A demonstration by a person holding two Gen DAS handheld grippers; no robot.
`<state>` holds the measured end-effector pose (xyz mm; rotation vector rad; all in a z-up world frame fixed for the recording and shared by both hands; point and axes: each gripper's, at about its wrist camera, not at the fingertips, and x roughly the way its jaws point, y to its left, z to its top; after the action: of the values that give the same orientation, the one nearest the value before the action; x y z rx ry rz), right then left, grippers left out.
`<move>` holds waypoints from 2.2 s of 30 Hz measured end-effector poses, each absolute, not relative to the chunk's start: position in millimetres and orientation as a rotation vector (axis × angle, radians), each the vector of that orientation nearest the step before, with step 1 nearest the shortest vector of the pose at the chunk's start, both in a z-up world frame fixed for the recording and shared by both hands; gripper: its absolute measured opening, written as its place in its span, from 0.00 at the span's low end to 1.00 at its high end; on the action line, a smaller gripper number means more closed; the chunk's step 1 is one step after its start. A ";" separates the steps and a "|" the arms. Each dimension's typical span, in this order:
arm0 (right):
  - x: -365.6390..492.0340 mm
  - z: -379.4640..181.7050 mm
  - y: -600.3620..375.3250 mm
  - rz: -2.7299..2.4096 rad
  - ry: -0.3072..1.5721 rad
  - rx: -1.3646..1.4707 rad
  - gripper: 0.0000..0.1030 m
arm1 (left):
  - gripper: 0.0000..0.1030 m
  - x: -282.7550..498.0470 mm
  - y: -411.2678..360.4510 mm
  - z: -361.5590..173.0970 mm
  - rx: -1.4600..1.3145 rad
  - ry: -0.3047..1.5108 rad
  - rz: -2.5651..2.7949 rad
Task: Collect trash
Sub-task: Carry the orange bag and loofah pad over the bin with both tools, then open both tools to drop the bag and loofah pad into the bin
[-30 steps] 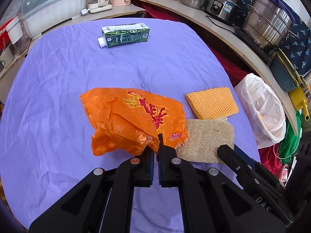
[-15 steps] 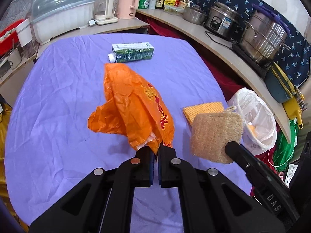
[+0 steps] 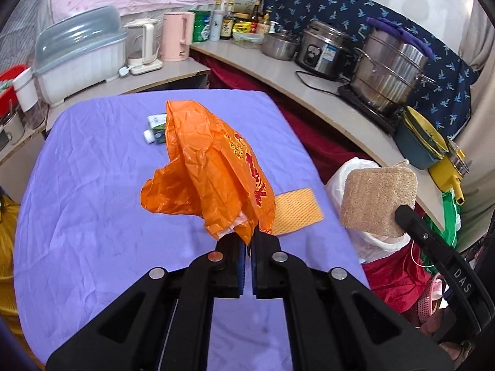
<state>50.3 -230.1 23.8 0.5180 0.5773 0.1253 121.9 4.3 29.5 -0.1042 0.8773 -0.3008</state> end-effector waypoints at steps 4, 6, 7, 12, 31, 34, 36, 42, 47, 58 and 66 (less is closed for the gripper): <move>44.7 32.0 -257.0 0.075 0.541 0.524 0.06 | 0.02 123.8 -22.0 39.7 -0.083 0.861 -0.344; 42.0 35.4 -272.0 0.047 0.525 0.529 0.06 | 0.02 124.9 -38.0 44.6 -0.069 0.853 -0.371; 40.2 36.6 -278.5 0.035 0.518 0.533 0.06 | 0.02 124.6 -46.2 46.8 -0.061 0.849 -0.382; 30.8 35.2 -314.8 -0.046 0.488 0.544 0.06 | 0.02 126.6 -88.3 54.7 -0.026 0.836 -0.447; 24.5 -1.3 -414.3 -0.237 0.487 0.631 0.06 | 0.03 157.0 -227.8 21.6 0.035 0.928 -0.654; 30.5 -10.0 -421.1 -0.243 0.501 0.639 0.06 | 0.03 162.5 -242.3 12.7 0.056 0.928 -0.662; 36.7 -16.1 -425.3 -0.241 0.512 0.647 0.06 | 0.03 168.0 -250.0 8.2 0.063 0.929 -0.664; 59.0 -30.0 -429.9 -0.233 0.548 0.654 0.06 | 0.13 192.2 -258.9 -1.9 0.027 0.940 -0.650; 78.0 -37.0 -425.5 -0.216 0.578 0.642 0.12 | 0.46 206.6 -243.0 0.2 -0.021 0.916 -0.590; 80.5 -35.9 -415.0 -0.205 0.580 0.638 0.24 | 0.57 217.5 -201.3 -5.6 -0.044 0.917 -0.490; 74.9 -30.0 -397.3 -0.180 0.585 0.635 0.27 | 0.57 209.4 -173.1 -8.9 -0.040 0.913 -0.446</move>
<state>74.9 -397.3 -30.0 0.6352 0.5846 -0.1803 209.4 -173.1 -8.9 -0.0397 0.9134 -0.4458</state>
